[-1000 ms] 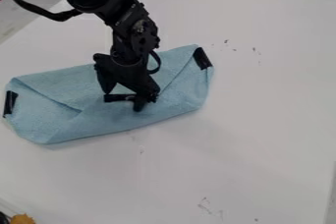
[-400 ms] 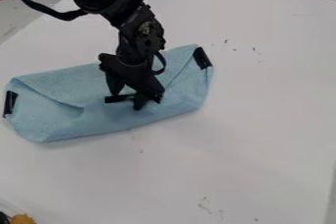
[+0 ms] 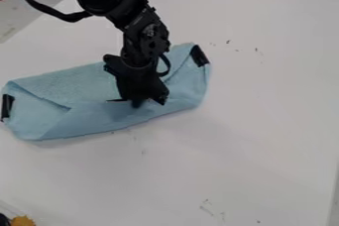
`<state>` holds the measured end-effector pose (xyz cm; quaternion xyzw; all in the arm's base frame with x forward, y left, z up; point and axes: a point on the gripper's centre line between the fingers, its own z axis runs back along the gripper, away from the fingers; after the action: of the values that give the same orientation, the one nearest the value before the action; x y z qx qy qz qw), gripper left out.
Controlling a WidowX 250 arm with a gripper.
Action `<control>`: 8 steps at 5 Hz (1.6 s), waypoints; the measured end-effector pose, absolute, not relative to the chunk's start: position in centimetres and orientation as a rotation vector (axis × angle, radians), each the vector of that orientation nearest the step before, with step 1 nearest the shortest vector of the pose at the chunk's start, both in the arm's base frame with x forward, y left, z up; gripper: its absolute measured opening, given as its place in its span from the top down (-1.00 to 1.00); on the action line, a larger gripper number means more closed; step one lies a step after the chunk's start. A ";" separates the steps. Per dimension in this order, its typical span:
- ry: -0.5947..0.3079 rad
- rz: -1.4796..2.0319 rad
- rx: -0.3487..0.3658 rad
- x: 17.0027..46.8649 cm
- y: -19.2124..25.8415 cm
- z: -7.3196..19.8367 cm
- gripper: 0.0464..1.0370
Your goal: Unfold cloth from top left to bottom right
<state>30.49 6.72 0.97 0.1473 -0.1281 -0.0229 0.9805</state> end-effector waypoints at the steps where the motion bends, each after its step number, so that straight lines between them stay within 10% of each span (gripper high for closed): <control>1: -0.244 -0.064 0.326 30.0 6.5 1.5 0.86; 4: -0.465 -0.120 0.420 28.5 2.7 8.4 0.88; 8: -0.120 0.148 -0.002 21.0 -5.7 6.3 -0.94</control>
<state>20.97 -5.68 6.35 -0.0010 -0.0600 0.0738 0.9955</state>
